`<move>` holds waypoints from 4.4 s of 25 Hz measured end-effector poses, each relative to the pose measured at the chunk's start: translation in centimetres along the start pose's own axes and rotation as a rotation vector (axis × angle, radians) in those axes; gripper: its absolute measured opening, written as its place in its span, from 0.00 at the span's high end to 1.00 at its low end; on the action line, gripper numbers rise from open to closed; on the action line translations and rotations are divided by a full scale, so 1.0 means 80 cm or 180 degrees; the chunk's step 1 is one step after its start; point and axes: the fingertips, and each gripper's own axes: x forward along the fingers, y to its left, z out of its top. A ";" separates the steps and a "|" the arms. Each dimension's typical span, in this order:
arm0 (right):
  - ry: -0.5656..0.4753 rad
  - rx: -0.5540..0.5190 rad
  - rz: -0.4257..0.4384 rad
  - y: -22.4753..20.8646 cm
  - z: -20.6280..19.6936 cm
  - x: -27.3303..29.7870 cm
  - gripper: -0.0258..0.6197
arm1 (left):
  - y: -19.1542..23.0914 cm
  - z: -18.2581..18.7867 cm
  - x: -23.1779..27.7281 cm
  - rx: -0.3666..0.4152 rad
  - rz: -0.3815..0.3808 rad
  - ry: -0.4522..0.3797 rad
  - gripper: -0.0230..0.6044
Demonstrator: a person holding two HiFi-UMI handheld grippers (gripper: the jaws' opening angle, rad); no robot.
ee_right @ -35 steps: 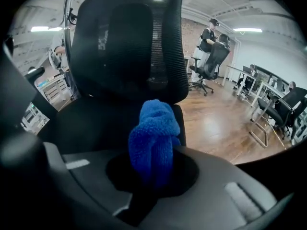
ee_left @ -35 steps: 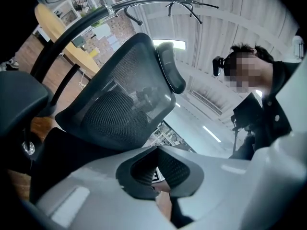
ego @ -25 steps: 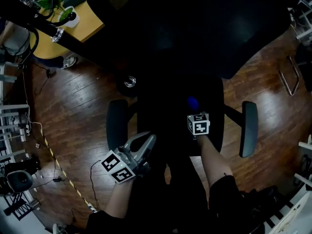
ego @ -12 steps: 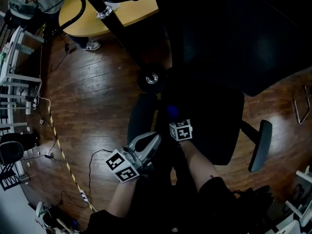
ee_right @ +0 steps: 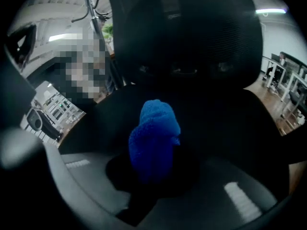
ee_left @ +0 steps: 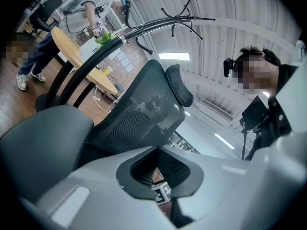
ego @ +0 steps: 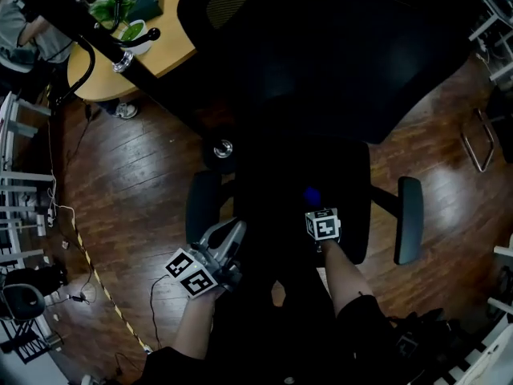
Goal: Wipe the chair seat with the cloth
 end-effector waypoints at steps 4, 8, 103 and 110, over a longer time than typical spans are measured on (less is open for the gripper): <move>-0.0011 0.0268 -0.0459 -0.104 -0.024 -0.068 0.91 | -0.003 0.002 0.025 0.0015 -0.0120 0.0121 0.98; -0.0016 0.0277 -0.0680 -0.162 -0.044 -0.115 0.91 | -0.012 -0.001 0.037 0.0030 -0.0144 0.0188 0.98; 0.0384 0.0415 -0.0112 -0.063 -0.171 -0.154 0.91 | -0.026 0.014 0.051 0.0255 -0.0330 0.0224 0.98; 0.0349 0.0391 -0.0253 -0.081 -0.177 -0.169 0.91 | -0.039 -0.001 0.068 0.0238 -0.0334 0.0234 0.98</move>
